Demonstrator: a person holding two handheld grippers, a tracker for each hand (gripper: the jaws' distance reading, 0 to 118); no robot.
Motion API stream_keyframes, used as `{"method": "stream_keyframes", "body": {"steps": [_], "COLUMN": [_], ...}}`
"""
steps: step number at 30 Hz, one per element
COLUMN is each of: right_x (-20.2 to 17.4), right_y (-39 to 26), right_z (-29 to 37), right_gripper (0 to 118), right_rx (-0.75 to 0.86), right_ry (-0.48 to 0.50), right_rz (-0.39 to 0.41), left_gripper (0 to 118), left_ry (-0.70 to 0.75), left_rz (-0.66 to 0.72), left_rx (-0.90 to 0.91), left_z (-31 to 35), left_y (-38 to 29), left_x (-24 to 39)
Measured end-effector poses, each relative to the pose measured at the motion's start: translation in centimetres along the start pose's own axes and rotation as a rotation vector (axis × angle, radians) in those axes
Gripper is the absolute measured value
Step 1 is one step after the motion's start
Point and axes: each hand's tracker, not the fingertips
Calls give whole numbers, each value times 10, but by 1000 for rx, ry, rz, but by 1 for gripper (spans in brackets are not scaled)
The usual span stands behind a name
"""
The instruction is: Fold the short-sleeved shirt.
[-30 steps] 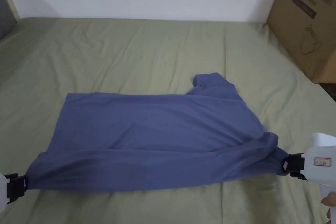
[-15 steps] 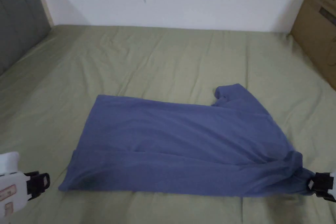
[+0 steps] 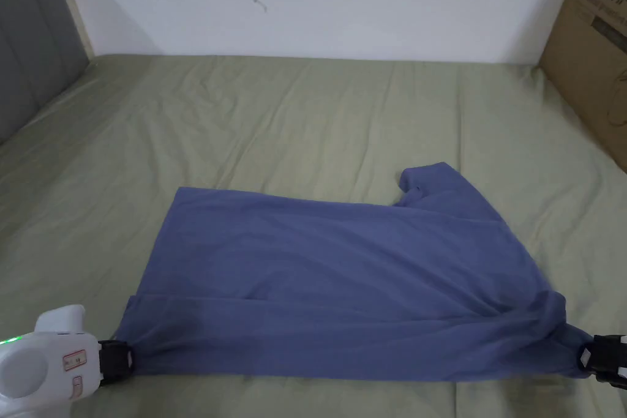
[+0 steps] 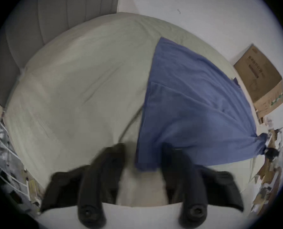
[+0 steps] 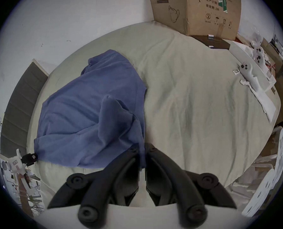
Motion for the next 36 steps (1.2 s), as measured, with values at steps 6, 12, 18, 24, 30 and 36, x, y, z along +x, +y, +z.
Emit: {"method": "stream_keyframes", "body": {"steps": [6, 12, 18, 24, 30, 36], "right_x": [-5, 8, 14, 26, 12, -9], "right_y": [-4, -6, -28, -74, -74, -11], "right_z": [-5, 9, 30, 28, 33, 51], "right_gripper": [5, 5, 5, 5, 50, 30], "right_rx": [-17, -12, -24, -103, -58, 106], "right_ry": [-12, 33, 44, 49, -96, 35], "right_rz": [21, -20, -8, -12, 141, 98], "left_gripper": [6, 5, 5, 12, 111, 52], "left_ry": [-22, -89, -73, -12, 7, -113], "left_rz": [-51, -14, -64, -92, -107, -68], "left_rx": [26, 76, 88, 14, -2, 137], "left_z": [29, 64, 91, 77, 78, 94], "left_y": [3, 12, -1, -39, -43, -2], "left_x": [18, 13, 0, -13, -1, 34]}}
